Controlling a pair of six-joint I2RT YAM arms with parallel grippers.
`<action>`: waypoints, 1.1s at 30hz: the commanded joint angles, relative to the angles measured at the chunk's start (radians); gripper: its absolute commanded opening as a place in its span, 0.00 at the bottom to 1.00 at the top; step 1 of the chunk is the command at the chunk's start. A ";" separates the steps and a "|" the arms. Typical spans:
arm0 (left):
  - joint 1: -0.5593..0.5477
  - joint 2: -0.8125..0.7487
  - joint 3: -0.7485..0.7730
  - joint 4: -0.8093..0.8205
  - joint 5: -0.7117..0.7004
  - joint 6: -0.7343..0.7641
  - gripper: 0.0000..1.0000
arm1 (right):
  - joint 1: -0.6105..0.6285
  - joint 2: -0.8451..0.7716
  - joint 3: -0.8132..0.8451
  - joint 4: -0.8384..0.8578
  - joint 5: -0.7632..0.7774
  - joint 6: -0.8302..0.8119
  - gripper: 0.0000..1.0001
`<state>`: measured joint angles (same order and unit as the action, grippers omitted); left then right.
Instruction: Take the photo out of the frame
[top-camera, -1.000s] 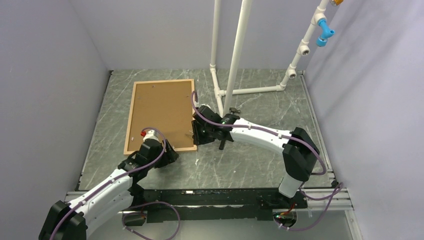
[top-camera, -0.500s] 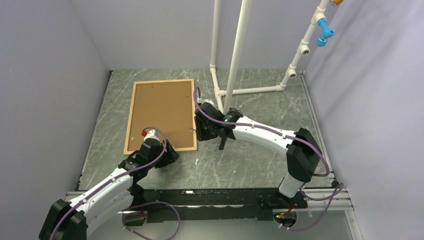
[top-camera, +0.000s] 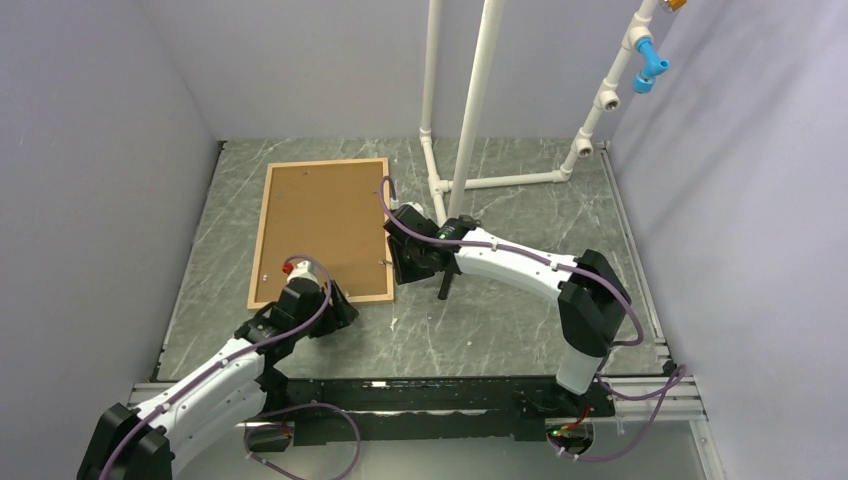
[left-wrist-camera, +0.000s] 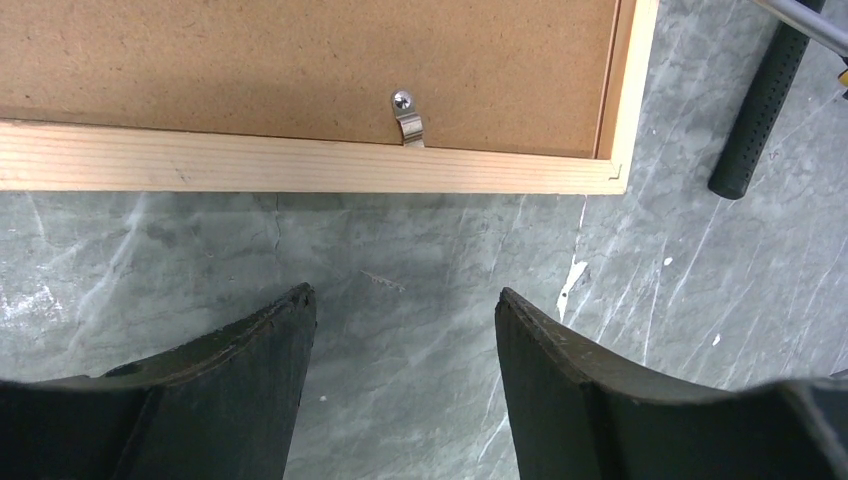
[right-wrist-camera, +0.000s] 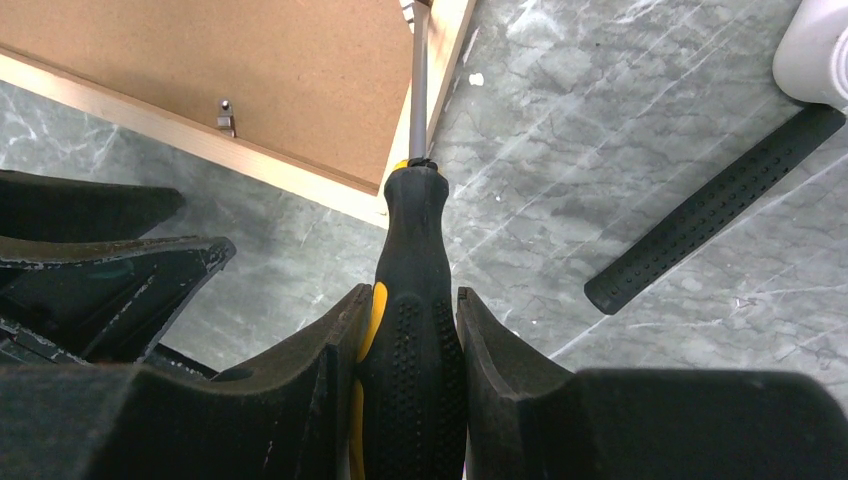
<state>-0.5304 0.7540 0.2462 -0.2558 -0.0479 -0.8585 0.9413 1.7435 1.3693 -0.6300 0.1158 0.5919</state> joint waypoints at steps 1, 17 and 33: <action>0.003 -0.031 0.017 -0.004 0.013 -0.010 0.70 | 0.001 0.009 0.058 -0.074 -0.006 -0.004 0.00; 0.003 -0.057 0.032 -0.045 0.006 0.000 0.70 | -0.001 -0.031 0.041 0.029 -0.235 0.035 0.00; 0.003 -0.049 0.034 -0.019 0.034 0.004 0.71 | -0.001 0.077 0.228 -0.157 0.031 0.023 0.00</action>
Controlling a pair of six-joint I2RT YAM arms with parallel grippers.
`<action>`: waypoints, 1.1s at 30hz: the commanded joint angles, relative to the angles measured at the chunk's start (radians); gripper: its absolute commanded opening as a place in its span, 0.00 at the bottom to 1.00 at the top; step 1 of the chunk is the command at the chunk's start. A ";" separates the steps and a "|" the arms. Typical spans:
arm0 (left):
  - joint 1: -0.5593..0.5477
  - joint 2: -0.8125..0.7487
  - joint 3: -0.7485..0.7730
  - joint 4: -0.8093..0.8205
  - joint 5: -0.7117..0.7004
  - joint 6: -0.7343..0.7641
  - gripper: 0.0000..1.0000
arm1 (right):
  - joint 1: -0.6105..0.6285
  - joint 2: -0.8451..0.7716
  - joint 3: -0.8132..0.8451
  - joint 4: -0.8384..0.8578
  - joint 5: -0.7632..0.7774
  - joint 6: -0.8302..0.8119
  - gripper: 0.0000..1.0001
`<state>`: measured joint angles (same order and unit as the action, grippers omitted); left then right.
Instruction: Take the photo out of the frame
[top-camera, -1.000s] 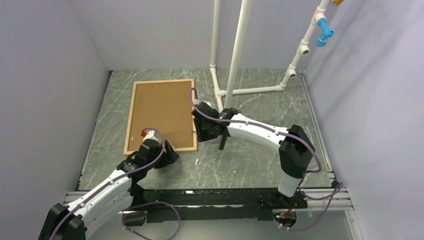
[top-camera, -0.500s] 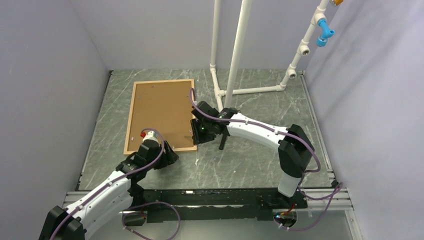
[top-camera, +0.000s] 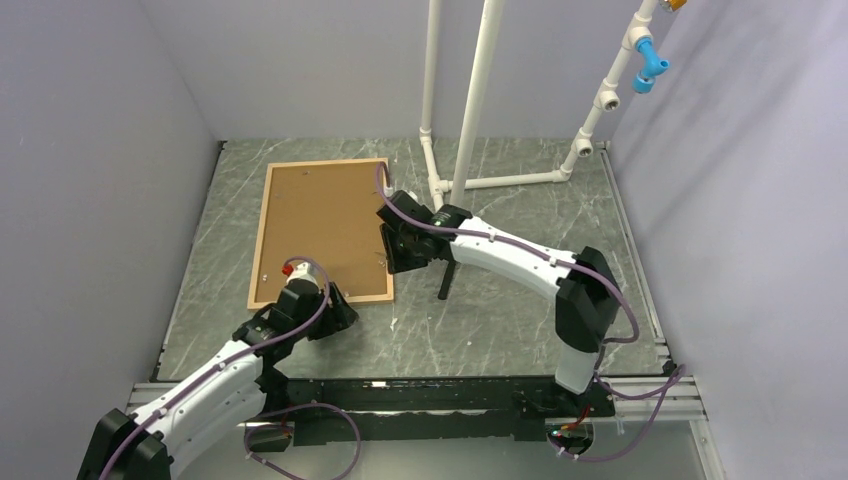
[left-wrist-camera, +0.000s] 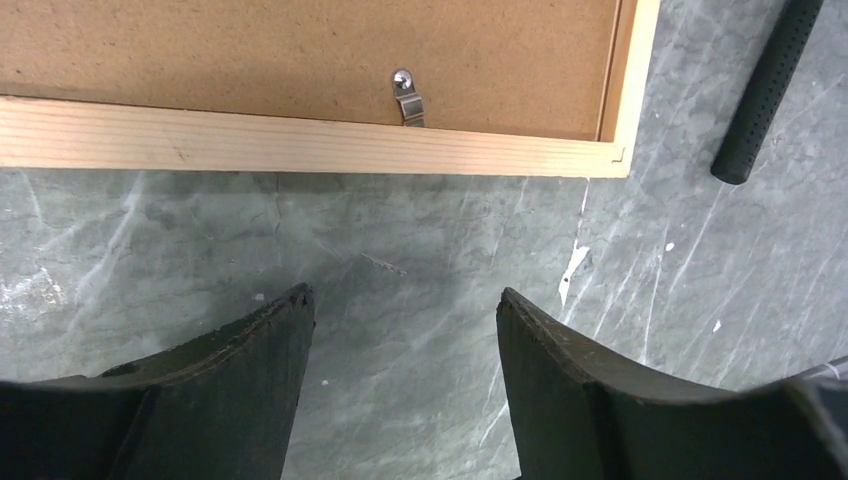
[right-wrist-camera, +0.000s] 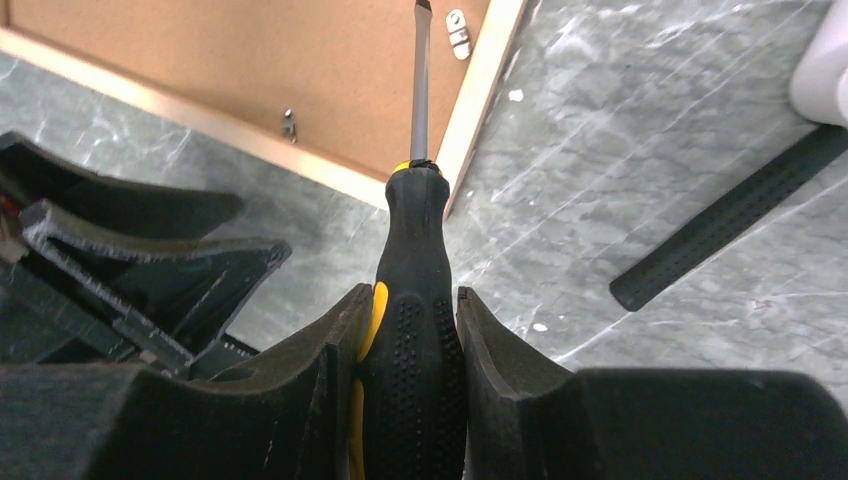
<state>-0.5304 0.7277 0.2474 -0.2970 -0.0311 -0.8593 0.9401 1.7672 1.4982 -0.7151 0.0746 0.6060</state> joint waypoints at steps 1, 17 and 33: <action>0.003 -0.032 0.031 0.022 0.015 0.006 0.72 | 0.000 0.066 0.111 -0.085 0.073 0.014 0.00; 0.004 -0.089 0.032 -0.018 -0.004 0.015 0.73 | 0.011 0.141 0.195 -0.221 -0.003 0.226 0.00; 0.003 -0.135 0.024 -0.032 -0.009 0.006 0.73 | 0.008 0.098 0.124 -0.198 -0.109 0.279 0.00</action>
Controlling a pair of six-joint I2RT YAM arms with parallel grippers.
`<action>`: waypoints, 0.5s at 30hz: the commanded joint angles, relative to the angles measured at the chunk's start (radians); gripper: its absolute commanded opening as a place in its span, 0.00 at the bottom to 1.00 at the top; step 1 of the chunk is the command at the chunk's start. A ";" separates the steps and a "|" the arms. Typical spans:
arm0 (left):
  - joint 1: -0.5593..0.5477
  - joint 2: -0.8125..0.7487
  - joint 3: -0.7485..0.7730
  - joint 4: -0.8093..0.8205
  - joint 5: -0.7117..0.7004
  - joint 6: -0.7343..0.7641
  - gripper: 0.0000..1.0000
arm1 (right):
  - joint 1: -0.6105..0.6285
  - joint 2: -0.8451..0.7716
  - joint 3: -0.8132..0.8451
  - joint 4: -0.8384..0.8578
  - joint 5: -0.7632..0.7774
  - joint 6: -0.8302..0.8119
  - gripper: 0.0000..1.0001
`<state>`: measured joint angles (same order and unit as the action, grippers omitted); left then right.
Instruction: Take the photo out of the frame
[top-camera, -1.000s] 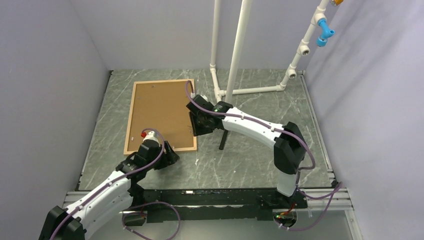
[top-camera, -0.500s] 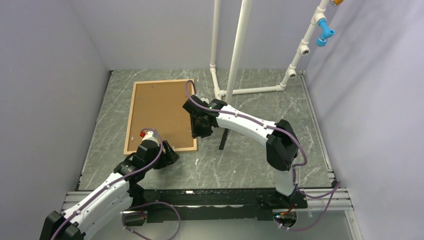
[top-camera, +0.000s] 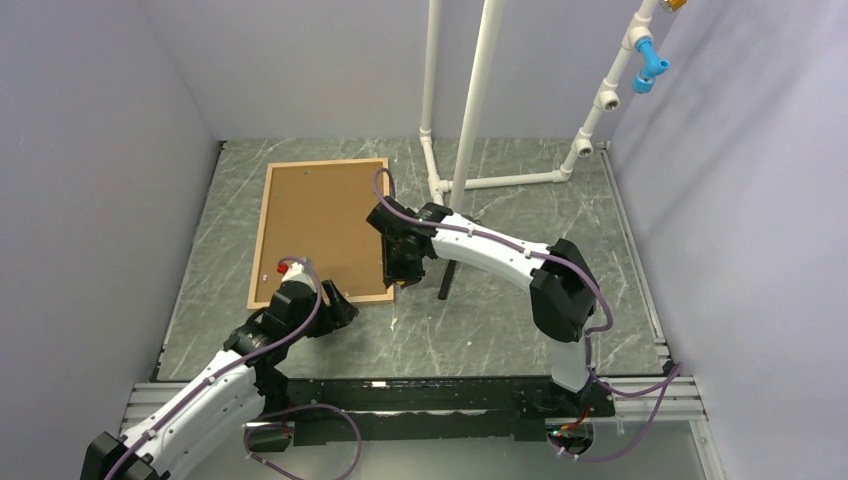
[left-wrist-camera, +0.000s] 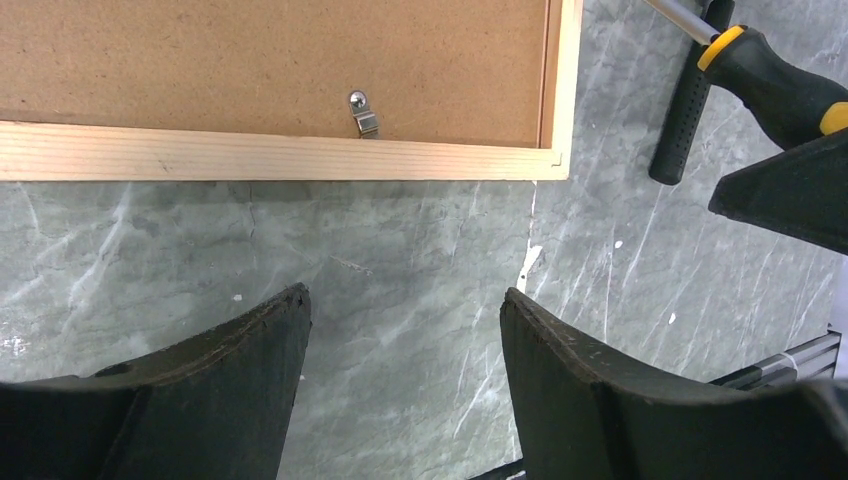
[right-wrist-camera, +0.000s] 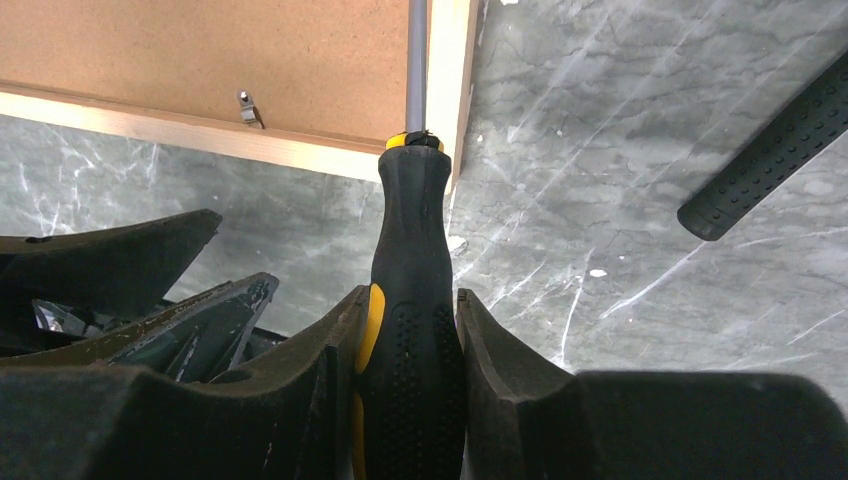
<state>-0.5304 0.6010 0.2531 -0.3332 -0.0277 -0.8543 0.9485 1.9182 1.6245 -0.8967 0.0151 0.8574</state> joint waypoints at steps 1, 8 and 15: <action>0.003 -0.006 0.018 0.004 -0.013 0.002 0.73 | -0.001 -0.057 -0.008 -0.018 -0.052 0.027 0.00; 0.003 0.011 0.016 0.025 -0.007 -0.005 0.73 | -0.001 -0.081 -0.032 -0.018 -0.058 0.033 0.00; 0.004 0.011 0.018 0.024 -0.003 -0.007 0.73 | -0.016 -0.089 -0.077 0.032 -0.140 0.038 0.00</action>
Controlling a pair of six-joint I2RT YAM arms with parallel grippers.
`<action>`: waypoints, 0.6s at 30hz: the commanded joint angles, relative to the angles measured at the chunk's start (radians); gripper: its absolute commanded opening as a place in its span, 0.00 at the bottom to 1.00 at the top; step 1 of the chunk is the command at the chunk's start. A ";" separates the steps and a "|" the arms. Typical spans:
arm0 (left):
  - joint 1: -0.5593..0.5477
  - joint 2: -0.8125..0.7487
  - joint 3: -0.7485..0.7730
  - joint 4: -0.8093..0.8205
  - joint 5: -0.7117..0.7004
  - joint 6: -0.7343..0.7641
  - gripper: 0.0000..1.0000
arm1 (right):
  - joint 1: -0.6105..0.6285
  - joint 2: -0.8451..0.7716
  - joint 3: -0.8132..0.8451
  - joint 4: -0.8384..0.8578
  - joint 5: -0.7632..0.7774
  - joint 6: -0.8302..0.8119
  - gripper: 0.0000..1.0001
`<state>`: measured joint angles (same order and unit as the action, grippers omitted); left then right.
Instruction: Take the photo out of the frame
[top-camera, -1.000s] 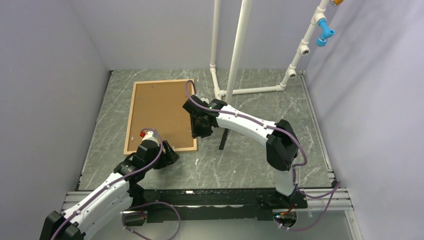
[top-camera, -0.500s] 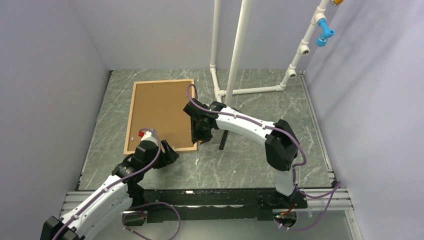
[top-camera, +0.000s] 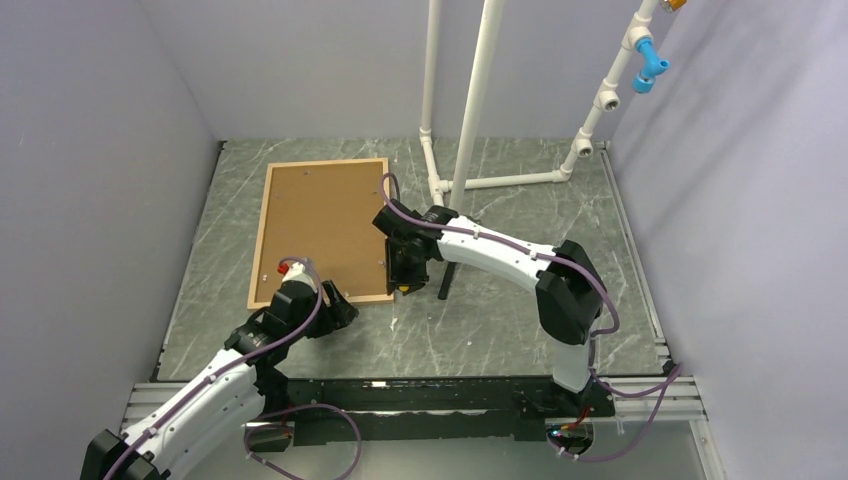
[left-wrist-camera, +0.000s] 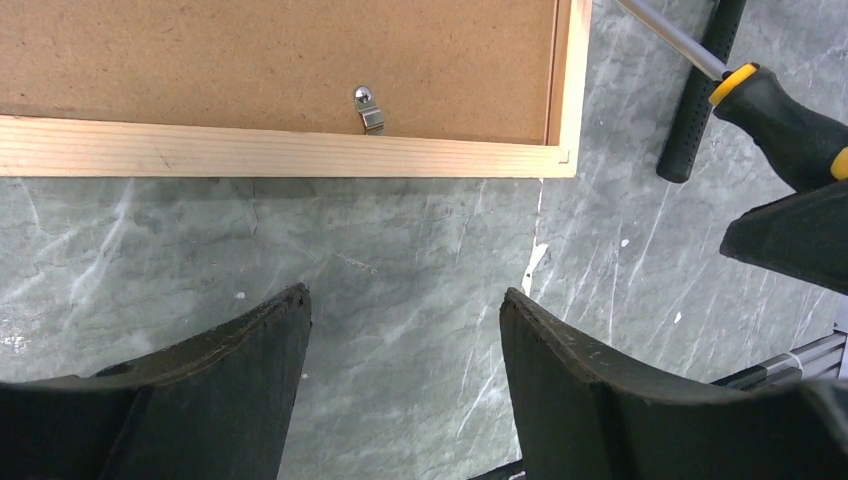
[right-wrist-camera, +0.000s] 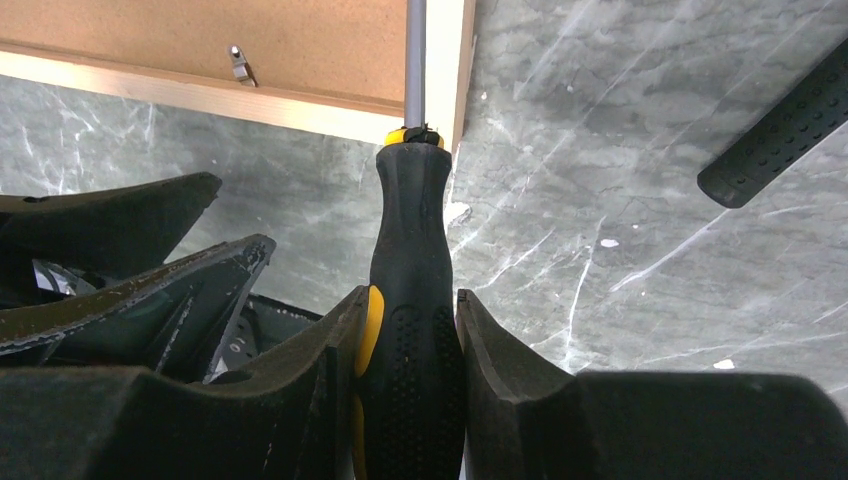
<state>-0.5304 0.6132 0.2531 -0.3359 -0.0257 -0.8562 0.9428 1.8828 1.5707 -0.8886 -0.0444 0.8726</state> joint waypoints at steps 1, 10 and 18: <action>0.003 -0.003 0.018 0.024 -0.007 -0.004 0.73 | -0.014 -0.055 -0.029 0.033 -0.090 0.024 0.00; 0.003 -0.008 0.018 0.018 -0.009 -0.005 0.73 | -0.052 -0.082 -0.112 0.141 -0.241 0.066 0.00; 0.003 -0.006 0.022 0.014 -0.007 -0.005 0.73 | -0.093 -0.116 -0.206 0.254 -0.412 0.130 0.00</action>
<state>-0.5304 0.6121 0.2531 -0.3363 -0.0257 -0.8562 0.8642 1.8290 1.4090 -0.7364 -0.2916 0.9440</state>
